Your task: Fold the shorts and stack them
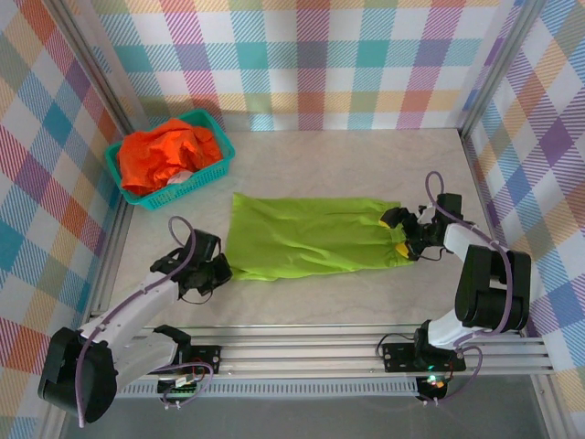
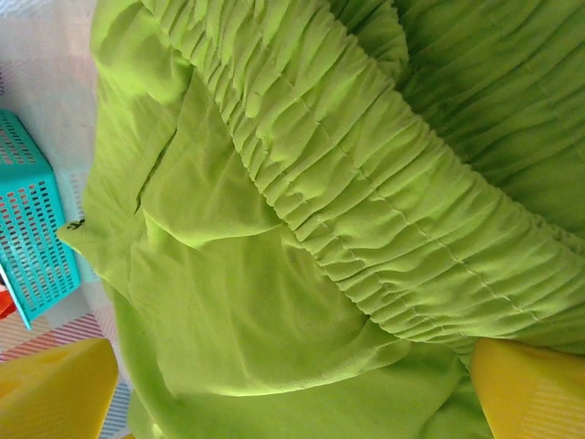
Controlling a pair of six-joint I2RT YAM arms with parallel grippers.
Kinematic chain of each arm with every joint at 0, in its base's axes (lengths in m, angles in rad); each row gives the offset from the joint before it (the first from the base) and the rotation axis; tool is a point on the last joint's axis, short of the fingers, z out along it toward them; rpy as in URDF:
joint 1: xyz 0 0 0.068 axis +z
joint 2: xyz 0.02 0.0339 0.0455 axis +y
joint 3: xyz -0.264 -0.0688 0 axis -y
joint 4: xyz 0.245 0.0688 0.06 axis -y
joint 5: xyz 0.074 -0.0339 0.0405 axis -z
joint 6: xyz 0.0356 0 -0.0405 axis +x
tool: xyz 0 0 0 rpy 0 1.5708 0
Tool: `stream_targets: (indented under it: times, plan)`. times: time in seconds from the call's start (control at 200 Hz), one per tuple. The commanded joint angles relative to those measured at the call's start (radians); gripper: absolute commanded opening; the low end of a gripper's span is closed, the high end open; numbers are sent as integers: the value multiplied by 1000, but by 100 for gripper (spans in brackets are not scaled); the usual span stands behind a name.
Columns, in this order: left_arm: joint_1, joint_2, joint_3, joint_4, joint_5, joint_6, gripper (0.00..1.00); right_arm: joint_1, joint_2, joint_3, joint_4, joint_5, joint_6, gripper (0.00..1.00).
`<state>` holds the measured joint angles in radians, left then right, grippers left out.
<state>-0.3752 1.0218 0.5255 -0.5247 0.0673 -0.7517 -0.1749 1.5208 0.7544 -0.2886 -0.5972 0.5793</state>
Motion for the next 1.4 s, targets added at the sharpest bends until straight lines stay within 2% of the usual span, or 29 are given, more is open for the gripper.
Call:
stream_targets:
  times: [0.0, 0.07, 0.105, 0.17, 0.205, 0.27, 0.305, 0.37, 0.44, 0.605, 0.81, 1.005, 1.105, 1.24, 1.395]
  plan:
    - [25, -5, 5, -83, -11, 12, 12, -8, 31, -44, -57, 50, -19, 100]
    - [25, -41, 75, -120, 25, 36, 24, -4, -16, -37, -70, 14, -31, 100]
    - [25, -76, 118, -147, 29, 47, 35, -2, -51, -33, -81, 11, -40, 100]
    - [25, -133, 199, -176, 36, 61, 63, 0, -125, -21, -108, 23, -72, 100]
    - [25, -153, 237, -172, 53, 67, 74, 0, -163, -9, -129, 38, -92, 100]
    - [24, -150, 297, -147, 105, 69, 88, 0, -219, 18, -167, 73, -145, 99]
    - [24, -130, 315, -116, 149, 60, 93, 2, -238, 36, -191, 104, -178, 99]
    - [16, -78, 316, -30, 220, 33, 96, -1, -254, 67, -225, 179, -215, 99]
    - [-5, -13, 289, 78, 250, -2, 98, 0, -250, 94, -246, 233, -257, 100]
    - [-58, 142, 217, 256, 220, -24, 99, -1, -154, 141, -256, 307, -338, 100]
    - [-64, 306, 95, 415, 183, -30, 99, -1, 43, 217, -282, 297, -398, 100]
    - [-66, 400, 30, 493, 181, -27, 99, 3, 149, 227, -261, 258, -407, 96]
    - [-67, 423, 21, 497, 174, -18, 98, 17, 185, 228, -254, 255, -406, 90]
    - [-67, 441, 12, 499, 172, -9, 98, 41, 210, 220, -234, 224, -396, 76]
    - [-67, 448, 6, 500, 166, -8, 98, 70, 212, 212, -224, 248, -392, 62]
